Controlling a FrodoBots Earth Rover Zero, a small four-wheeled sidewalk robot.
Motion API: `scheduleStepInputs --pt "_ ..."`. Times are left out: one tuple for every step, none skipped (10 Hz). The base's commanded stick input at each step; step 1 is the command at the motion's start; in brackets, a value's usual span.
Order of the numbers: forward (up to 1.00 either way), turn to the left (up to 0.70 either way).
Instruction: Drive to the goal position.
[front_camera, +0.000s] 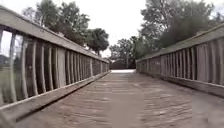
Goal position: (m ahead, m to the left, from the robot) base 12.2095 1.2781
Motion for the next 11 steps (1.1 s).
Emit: scheduleStepInputs --pt "0.70 -0.35" --pt "0.70 -0.35" --pt "0.70 -0.35" --pt "0.70 -0.34" --pt "0.70 0.00" --pt "0.70 0.00" --pt "0.70 0.00" --pt "0.70 0.00" --pt "0.70 0.00" --pt "0.70 0.00" --pt "0.70 0.00"
